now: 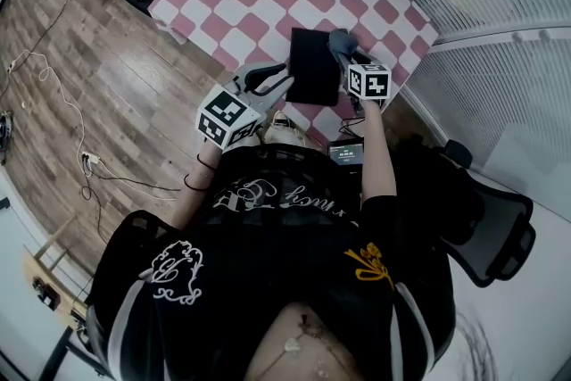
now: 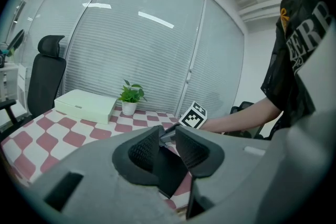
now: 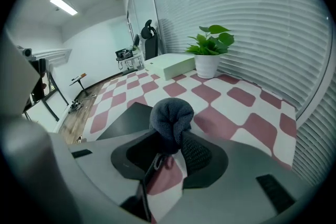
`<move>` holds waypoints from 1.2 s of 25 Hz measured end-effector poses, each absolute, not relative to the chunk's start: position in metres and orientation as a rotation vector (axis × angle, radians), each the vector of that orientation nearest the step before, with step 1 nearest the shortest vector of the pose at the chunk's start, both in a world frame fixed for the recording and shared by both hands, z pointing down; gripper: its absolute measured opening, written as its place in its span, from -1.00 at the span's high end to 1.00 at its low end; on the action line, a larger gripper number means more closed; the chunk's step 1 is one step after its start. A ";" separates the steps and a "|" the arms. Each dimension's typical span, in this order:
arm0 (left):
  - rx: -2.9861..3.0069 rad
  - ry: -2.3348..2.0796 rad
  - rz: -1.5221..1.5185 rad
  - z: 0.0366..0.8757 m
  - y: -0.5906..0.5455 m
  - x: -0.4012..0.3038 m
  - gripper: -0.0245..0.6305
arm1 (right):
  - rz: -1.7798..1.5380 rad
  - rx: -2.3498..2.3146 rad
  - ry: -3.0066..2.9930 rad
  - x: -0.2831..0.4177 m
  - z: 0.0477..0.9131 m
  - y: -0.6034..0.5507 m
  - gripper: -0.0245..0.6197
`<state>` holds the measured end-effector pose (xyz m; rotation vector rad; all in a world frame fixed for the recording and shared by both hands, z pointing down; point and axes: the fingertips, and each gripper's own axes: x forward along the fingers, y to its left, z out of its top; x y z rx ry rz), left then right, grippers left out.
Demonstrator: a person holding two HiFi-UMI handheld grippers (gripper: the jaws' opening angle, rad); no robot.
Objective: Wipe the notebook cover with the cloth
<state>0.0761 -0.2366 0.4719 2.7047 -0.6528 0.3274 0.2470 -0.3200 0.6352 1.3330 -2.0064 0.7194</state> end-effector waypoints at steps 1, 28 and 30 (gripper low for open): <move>2.707 -0.646 0.328 0.472 -0.237 0.077 0.63 | 0.728 1.345 -1.998 0.253 0.636 -0.318 0.52; 2.669 -0.751 0.314 0.475 -0.233 0.039 0.63 | 0.664 1.023 -2.200 0.100 0.623 -0.283 0.52; 2.667 -0.758 0.313 0.475 -0.232 0.035 0.63 | 0.672 1.009 -2.176 0.099 0.633 -0.278 0.52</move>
